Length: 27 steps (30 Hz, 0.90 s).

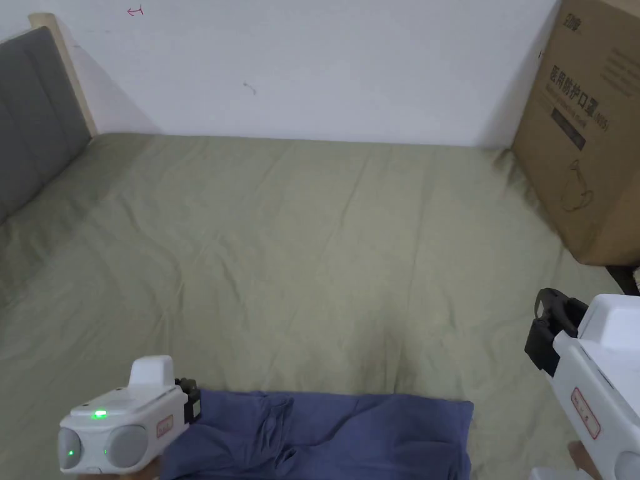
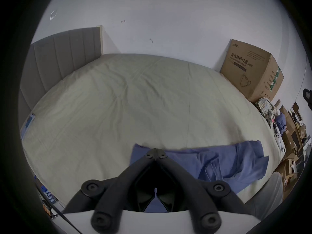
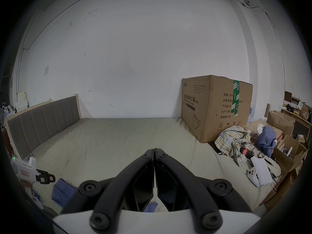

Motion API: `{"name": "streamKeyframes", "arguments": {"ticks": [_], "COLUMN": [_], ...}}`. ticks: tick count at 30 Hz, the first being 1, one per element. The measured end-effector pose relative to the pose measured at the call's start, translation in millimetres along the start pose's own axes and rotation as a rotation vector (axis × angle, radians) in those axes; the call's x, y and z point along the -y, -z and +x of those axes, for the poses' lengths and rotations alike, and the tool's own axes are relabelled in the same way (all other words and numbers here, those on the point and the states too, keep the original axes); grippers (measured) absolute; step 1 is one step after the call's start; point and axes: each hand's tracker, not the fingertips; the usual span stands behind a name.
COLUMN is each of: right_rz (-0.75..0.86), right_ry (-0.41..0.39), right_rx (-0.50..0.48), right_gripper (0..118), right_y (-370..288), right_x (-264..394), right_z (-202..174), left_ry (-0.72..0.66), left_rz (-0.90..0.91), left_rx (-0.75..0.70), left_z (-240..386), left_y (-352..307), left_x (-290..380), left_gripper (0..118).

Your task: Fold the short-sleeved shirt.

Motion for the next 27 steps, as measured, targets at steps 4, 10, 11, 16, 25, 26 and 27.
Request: {"name": "streamKeyframes", "arguments": {"ticks": [4, 10, 11, 16, 25, 26, 27], "right_rz": [-0.005, -0.018, -0.022, -0.037, -0.029, -0.027, -0.024], "right_ry": [-0.002, -0.002, -0.002, 0.003, -0.002, -0.003, -0.002], "right_rx": [0.013, 0.032, 0.036, 0.049, 0.039, 0.036, 0.034], "right_gripper": [0, 0, 0, 0, 0, 0, 0], "right_y": [1.3, 1.6, 1.7, 1.7, 2.3, 2.4, 2.5], "right_x": [0.5, 5.0, 5.8, 9.3, 4.9, 3.9, 3.0], "right_z": [6.2, 14.5, 15.9, 21.0, 15.0, 13.1, 11.1], "left_ry": [0.091, 0.183, 0.211, 0.286, 0.042, 0.002, -0.027], "left_rz": [-0.05, -0.162, -0.17, -0.165, -0.089, -0.079, -0.081], "left_rx": [0.023, 0.114, 0.095, 0.047, 0.244, 0.275, 0.303], "left_z": [23.4, 76.2, 88.3, 113.5, 53.6, 41.1, 29.0], "left_y": [14.7, 41.4, 45.2, 53.6, 5.2, -0.9, -4.1], "left_x": [22.3, 51.8, 56.8, 61.1, 4.2, -5.1, -12.6], "left_gripper": [0, 0, 0, 0, 0, 0, 0]}}
